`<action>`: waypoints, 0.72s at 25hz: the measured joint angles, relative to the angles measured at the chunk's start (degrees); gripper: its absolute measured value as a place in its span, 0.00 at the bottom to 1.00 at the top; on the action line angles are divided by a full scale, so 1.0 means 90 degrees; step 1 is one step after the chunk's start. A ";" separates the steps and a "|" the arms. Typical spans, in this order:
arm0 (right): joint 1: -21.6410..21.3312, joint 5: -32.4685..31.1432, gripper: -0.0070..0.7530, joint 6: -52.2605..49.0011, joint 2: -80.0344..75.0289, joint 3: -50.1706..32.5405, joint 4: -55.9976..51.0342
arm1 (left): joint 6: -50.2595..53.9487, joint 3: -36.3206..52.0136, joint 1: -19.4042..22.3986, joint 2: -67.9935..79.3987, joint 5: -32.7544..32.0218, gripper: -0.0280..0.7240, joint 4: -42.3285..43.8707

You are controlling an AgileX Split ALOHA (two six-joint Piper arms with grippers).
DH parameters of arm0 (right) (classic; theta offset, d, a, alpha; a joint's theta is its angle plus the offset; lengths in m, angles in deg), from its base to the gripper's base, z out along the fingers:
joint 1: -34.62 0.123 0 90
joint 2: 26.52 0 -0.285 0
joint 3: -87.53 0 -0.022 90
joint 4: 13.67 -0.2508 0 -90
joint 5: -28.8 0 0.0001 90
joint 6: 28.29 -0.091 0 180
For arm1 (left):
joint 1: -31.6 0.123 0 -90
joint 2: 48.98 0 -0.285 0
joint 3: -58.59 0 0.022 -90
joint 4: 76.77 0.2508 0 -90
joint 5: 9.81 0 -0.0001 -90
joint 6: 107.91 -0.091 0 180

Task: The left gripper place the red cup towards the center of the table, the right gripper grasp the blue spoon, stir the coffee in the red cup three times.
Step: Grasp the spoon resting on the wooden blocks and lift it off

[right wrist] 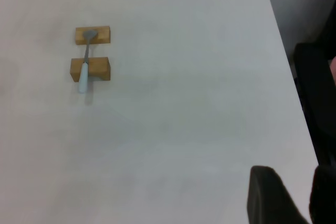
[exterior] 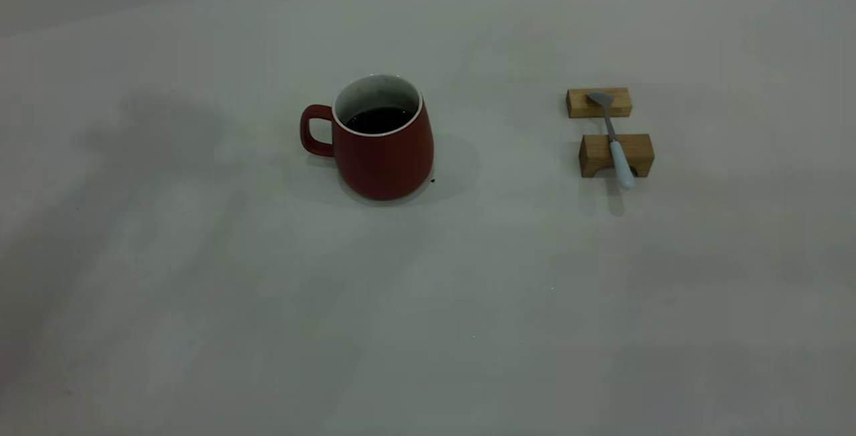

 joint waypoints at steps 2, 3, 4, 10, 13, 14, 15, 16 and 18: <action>0.0000 0.0000 0.32 0.0000 0.0000 0.0000 0.0000 | 0.0015 0.0952 0.0000 -0.1013 0.0000 0.73 -0.0060; 0.0000 0.0000 0.32 0.0000 0.0000 0.0000 0.0000 | 0.0015 0.1488 0.0000 -0.1410 0.0000 0.73 -0.0048; 0.0000 0.0000 0.32 0.0000 0.0000 0.0000 0.0000 | 0.0031 0.1957 0.0000 -0.1853 0.0000 0.73 0.0011; 0.0000 0.0000 0.32 0.0000 0.0000 0.0000 0.0000 | 0.0528 0.4980 0.0000 -0.3850 0.0000 0.73 0.0458; 0.0000 0.0000 0.32 0.0000 0.0000 0.0000 0.0000 | 0.0815 0.6297 0.0000 -0.4870 0.0000 0.73 0.0679; 0.0000 0.0000 0.32 0.0000 0.0000 0.0000 0.0000 | 0.0896 0.6698 0.0000 -0.5132 0.0020 0.73 0.0719; 0.0000 0.0000 0.32 0.0000 0.0000 0.0000 0.0000 | 0.0945 0.7012 0.0000 -0.5426 0.0028 0.73 0.0729; 0.0000 0.0000 0.32 0.0000 0.0000 0.0000 0.0000 | 0.1015 0.7363 0.0000 -0.5692 0.0028 0.73 0.0729; 0.0000 0.0000 0.32 0.0000 0.0000 0.0000 0.0000 | 0.1200 0.7998 0.0000 -0.6114 0.0033 0.73 0.0729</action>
